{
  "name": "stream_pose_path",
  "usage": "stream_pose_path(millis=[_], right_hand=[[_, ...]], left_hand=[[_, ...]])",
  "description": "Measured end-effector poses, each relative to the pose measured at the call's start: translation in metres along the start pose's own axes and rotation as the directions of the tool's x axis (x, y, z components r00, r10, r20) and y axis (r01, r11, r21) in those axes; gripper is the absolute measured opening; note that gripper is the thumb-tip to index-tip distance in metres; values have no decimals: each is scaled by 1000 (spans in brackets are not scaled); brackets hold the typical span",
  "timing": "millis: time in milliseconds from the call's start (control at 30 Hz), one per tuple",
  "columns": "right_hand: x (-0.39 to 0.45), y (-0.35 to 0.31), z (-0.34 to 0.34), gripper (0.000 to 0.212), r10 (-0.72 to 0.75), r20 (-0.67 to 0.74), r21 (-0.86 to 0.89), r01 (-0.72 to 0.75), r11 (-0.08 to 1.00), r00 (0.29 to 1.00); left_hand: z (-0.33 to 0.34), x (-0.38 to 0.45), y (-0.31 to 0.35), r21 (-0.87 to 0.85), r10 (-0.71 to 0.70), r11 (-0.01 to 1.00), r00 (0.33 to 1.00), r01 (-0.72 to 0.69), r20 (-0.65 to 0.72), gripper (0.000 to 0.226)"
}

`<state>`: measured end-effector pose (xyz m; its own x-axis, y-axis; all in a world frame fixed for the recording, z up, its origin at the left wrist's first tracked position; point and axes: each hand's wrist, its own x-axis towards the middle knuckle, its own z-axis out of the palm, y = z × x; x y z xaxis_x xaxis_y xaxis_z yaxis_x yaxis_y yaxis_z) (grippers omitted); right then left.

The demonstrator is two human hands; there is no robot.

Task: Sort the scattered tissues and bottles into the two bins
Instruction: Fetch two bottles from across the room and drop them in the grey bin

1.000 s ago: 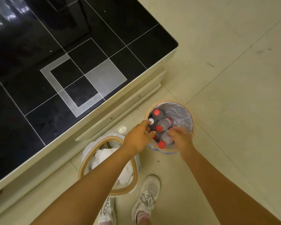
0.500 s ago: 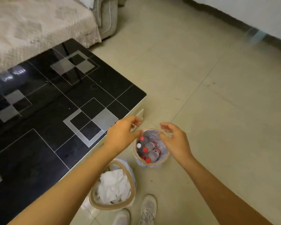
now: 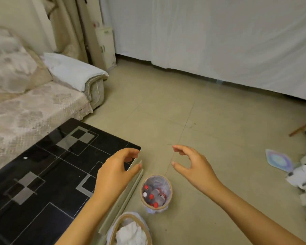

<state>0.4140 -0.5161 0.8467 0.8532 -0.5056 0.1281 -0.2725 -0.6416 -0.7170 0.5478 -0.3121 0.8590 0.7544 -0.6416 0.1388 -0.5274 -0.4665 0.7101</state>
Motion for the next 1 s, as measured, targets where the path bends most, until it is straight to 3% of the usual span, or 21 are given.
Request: stream_pose_path(millis=[233, 500, 733, 1000], right_hand=[[-27, -7, -62, 49, 1, -98, -40, -5, 999, 995], [-15, 35, -137, 51, 39, -212, 17, -36, 999, 976], [12, 103, -217, 51, 11, -229, 15, -8, 1000, 973], [68, 171, -289, 52, -55, -150, -73, 45, 996, 987]], left_hand=[[-5, 5, 56, -1, 82, 997, 996, -82, -22, 41], [32, 35, 106, -19, 73, 997, 997, -73, -24, 46], [105, 82, 175, -90, 58, 994, 993, -67, -104, 47], [178, 133, 228, -80, -29, 997, 989, 18, -146, 50]])
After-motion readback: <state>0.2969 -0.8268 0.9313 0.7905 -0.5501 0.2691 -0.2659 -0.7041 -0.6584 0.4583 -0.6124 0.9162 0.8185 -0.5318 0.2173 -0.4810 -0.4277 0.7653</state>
